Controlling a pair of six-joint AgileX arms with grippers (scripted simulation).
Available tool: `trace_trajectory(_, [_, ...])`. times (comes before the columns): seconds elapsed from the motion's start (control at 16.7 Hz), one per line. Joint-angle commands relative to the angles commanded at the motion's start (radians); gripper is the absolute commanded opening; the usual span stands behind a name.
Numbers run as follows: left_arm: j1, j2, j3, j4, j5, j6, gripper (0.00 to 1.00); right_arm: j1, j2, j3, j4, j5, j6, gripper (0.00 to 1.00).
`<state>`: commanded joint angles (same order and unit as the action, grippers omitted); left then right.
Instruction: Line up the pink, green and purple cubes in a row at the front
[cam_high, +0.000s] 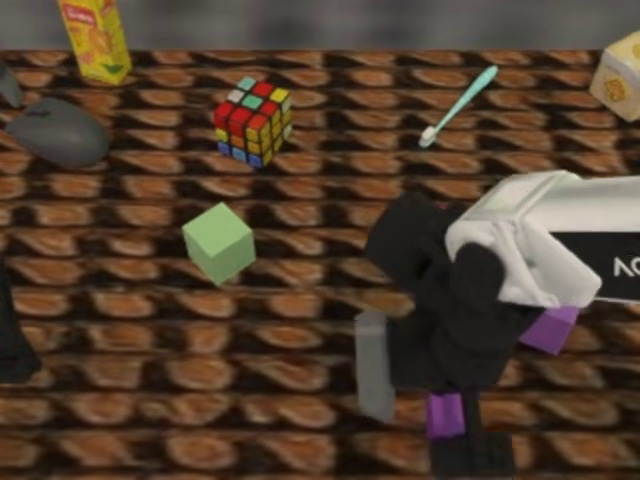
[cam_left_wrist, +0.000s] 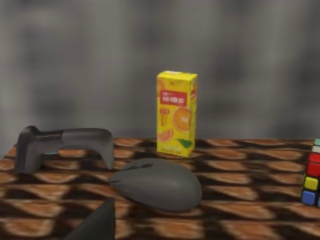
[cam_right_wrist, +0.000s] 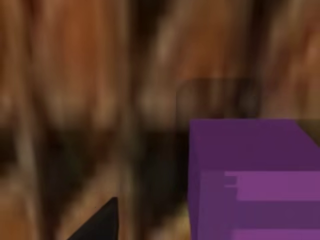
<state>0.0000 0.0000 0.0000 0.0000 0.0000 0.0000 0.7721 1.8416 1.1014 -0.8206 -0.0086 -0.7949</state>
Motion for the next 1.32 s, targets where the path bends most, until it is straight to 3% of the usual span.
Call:
trace_trajectory(0.3, [0.000,0.000,0.000,0.000,0.000,0.000,1.00,0.004,-0.080,0.099,-0.187,-0.001,-0.003,1.00])
trace_trajectory(0.66, [-0.003,0.010,0.010,-0.007,0.001,0.003,1.00,-0.004,-0.092,0.098,-0.189,-0.002,0.000,1.00])
trace_trajectory(0.96, [-0.047,0.217,0.214,-0.137,0.004,0.056,1.00,-0.086,-0.255,-0.010,-0.071,-0.019,0.060,1.00])
trace_trajectory(1.32, [-0.138,0.792,0.705,-0.447,0.000,0.179,1.00,-0.290,-0.704,-0.302,0.188,-0.046,0.242,1.00])
